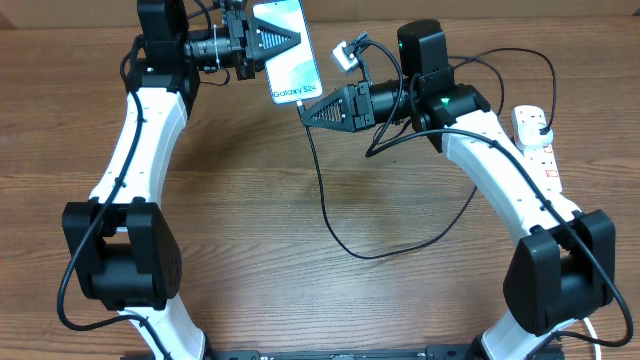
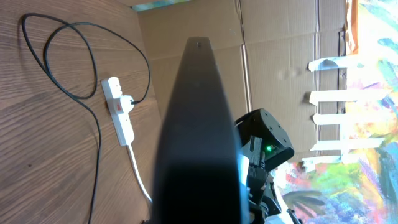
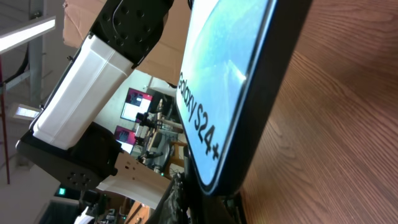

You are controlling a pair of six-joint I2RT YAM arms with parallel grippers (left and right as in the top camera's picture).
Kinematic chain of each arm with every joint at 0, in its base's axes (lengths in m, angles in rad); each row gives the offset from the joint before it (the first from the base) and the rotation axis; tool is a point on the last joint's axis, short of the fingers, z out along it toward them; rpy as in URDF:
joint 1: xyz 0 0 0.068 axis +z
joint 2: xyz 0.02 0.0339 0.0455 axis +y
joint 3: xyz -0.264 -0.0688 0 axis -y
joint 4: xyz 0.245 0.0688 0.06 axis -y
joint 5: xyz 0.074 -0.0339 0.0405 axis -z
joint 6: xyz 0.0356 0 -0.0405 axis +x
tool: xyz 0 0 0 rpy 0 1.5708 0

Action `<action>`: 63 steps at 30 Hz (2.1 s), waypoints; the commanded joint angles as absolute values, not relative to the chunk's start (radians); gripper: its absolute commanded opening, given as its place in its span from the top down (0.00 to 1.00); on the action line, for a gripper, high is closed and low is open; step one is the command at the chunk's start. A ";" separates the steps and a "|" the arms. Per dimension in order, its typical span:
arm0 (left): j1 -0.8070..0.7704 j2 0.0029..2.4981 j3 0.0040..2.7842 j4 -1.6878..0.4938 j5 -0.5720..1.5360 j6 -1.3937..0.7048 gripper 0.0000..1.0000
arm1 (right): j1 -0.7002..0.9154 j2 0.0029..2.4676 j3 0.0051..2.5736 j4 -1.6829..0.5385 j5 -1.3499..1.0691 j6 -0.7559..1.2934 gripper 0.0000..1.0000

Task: Plug charger to phone and switch on socket

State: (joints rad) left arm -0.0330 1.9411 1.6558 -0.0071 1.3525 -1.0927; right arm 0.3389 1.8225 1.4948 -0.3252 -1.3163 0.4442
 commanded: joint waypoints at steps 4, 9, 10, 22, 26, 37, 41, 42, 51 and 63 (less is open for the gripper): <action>-0.035 1.896 1.671 0.001 1.388 -1.070 0.96 | 0.330 1.823 1.499 -0.319 -1.279 0.450 0.96; -0.035 1.896 1.671 0.001 1.392 -1.069 0.96 | 0.329 1.823 1.499 -0.316 -1.272 0.450 0.96; -0.035 1.896 1.671 0.001 1.392 -1.069 0.96 | 0.329 1.823 1.499 -0.315 -1.272 0.450 0.96; -0.036 1.896 1.671 0.001 1.409 -1.032 0.96 | 0.329 1.823 1.499 -0.242 -1.253 0.573 0.96; -0.039 1.896 1.671 0.001 1.408 -1.032 0.96 | 0.330 1.823 1.499 -0.187 -1.244 0.650 0.96; -0.084 1.896 1.671 0.001 1.364 -1.032 0.96 | 0.331 1.823 1.499 -0.183 -1.178 0.667 0.96; -0.108 1.896 1.671 -0.006 1.376 -1.046 0.96 | 0.326 1.823 1.499 -0.170 -1.161 0.666 0.96; -0.108 1.896 1.671 -0.007 1.382 -1.056 0.96 | 0.324 1.823 1.499 -0.165 -1.161 0.666 0.96; -0.112 1.896 1.671 -0.030 1.503 -1.054 0.96 | 0.306 1.823 1.499 -0.141 -1.160 0.682 0.96; -0.113 1.896 1.671 -0.030 1.554 -1.039 0.96 | 0.306 1.823 1.499 -0.054 -1.091 0.778 0.96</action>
